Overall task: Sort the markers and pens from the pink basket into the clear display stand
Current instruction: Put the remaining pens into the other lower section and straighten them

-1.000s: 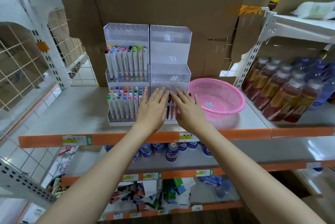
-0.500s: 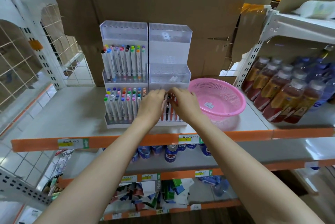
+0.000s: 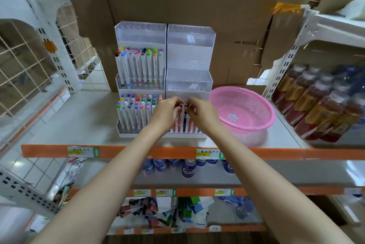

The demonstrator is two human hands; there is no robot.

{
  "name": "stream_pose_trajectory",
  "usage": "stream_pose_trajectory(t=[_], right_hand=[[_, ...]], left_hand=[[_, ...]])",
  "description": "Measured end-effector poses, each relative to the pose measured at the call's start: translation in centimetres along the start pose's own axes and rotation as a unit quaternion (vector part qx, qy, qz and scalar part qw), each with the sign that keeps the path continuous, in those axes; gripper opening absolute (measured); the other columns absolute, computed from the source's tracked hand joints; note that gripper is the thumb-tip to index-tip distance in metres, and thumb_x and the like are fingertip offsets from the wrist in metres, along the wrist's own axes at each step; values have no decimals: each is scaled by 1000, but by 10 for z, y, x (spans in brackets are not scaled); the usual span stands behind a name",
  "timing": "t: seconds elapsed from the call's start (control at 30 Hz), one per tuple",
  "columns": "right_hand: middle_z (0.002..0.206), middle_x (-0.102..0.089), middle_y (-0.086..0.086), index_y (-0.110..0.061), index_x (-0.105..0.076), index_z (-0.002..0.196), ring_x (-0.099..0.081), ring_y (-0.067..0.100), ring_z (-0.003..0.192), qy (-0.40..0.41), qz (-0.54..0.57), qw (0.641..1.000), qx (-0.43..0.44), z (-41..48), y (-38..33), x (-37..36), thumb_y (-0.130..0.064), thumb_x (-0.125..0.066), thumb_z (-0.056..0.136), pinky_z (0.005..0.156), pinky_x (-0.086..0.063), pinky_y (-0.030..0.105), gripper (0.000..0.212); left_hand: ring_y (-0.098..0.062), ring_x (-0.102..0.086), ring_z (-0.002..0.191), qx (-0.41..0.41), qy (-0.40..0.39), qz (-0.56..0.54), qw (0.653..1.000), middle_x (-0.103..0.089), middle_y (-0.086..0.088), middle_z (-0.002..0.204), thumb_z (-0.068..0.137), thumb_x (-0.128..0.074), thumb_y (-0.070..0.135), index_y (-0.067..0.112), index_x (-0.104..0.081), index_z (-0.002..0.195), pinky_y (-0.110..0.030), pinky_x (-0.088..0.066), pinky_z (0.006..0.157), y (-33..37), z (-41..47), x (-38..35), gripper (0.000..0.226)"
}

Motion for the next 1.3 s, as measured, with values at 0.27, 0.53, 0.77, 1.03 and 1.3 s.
stream_pose_trajectory(t=[0.27,0.53,0.77,1.03,1.3], right_hand=[[98,-70,5,-12,-64,106,-61,24,89,-14,12,1000,12,1,1,2,-19,-58,93,67,-49,36,15],[100,-69,5,-14,-65,109,-60,23,91,-23,18,999,19,1,1,0,-17,-57,94,73,-52,41,18],[104,-69,7,-9,-65,111,-60,24,97,-25,19,999,25,-1,3,5,-11,-62,89,78,-49,36,22],[106,-70,7,-9,-66,109,-62,25,97,-21,16,1000,4,-3,10,13,-5,-61,88,79,-52,38,22],[112,-68,9,-9,-62,117,-62,26,102,-34,28,999,-11,-4,11,11,-4,-58,90,82,-52,36,28]], left_hand=[[-23,-61,107,-3,8,24,1000,-66,-11,114,92,-57,4,5,-60,120,-30,-45,94,1,-2,9,29],[-23,-62,106,22,8,33,999,-68,-8,112,91,-62,13,9,-65,117,-36,-46,98,-1,1,13,27],[-23,-63,95,17,3,37,999,-71,-7,99,90,-64,19,9,-70,103,-39,-49,90,3,2,11,18],[-22,-62,105,28,-19,34,999,-69,-9,110,86,-68,16,7,-67,112,-36,-48,95,2,0,12,28],[-21,-55,118,47,-31,22,998,-62,-7,124,90,-59,4,10,-59,124,-29,-39,102,-2,-3,13,35]])
Point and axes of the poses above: each hand's wrist, its own z-axis towards the middle knuckle, its own x-axis out of the back of the hand, y = z × x, the point moved 10 cm from there along z, towards the middle knuckle
